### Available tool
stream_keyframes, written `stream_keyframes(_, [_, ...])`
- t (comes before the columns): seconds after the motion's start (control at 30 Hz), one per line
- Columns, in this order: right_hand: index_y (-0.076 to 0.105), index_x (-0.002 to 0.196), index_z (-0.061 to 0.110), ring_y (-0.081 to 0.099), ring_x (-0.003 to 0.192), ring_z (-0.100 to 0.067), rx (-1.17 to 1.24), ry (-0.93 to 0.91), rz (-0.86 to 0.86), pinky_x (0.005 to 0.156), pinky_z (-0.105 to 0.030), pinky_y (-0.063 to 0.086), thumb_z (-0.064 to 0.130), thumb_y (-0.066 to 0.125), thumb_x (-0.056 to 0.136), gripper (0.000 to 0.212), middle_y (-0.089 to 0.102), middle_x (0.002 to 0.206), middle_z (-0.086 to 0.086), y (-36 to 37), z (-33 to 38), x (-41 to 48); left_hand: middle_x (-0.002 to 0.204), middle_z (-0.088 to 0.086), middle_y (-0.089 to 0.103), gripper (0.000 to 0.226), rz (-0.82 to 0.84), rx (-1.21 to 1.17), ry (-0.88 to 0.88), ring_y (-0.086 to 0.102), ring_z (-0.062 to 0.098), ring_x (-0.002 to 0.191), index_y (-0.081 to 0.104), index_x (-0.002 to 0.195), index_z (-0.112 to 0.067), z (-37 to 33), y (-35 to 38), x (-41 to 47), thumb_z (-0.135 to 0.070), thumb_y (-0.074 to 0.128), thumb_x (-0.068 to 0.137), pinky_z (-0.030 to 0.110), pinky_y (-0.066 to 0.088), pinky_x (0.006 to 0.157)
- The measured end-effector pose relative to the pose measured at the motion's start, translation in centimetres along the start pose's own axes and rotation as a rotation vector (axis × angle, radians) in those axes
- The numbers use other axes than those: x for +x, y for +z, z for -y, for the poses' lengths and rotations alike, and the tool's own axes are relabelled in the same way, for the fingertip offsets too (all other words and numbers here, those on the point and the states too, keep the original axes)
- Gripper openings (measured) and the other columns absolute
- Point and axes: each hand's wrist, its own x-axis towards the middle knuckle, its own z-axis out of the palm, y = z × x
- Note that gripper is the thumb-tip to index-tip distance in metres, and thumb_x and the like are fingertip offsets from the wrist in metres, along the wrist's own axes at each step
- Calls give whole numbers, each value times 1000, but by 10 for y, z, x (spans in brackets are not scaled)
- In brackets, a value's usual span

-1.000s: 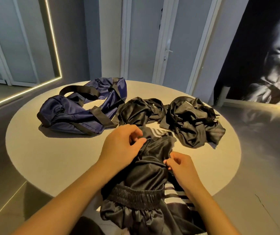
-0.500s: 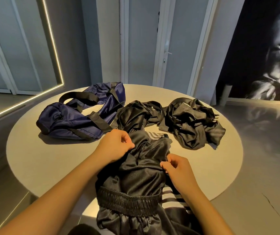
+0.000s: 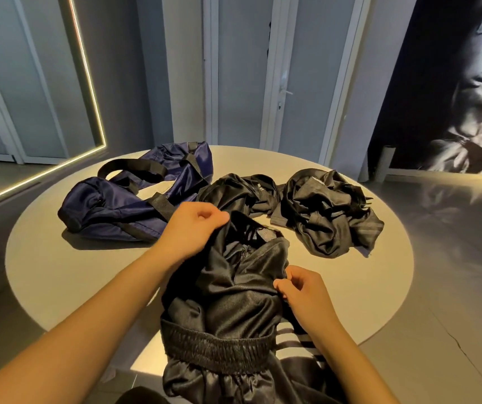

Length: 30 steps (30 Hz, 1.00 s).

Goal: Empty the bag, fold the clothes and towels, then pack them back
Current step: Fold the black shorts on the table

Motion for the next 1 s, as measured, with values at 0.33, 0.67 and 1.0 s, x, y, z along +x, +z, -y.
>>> stream_keyframes(0.33, [42,74,12,39,63,-13,64,-1,-95,64,-35,33,28,45,108,38,43,65,0,-1,-2,1,88,2,66,14,-297,-834,-374,61,16,70,62,104,-13,13,-44,38,-23,53,106,30,47,59])
stream_keyframes(0.67, [58,77,5,53,67,-29,53,-11,-58,67,-37,44,22,50,106,34,62,71,-8,-1,-1,-1,107,-6,63,16,-254,156,138,61,11,96,66,105,-24,49,-20,4,-17,72,92,30,48,86])
stream_keyframes(1.0, [58,82,4,57,60,-12,137,63,-84,60,-21,50,12,49,105,26,58,63,0,-3,3,-6,86,-19,62,7,133,526,550,53,5,89,68,84,-40,25,-8,-15,-41,74,86,39,45,88])
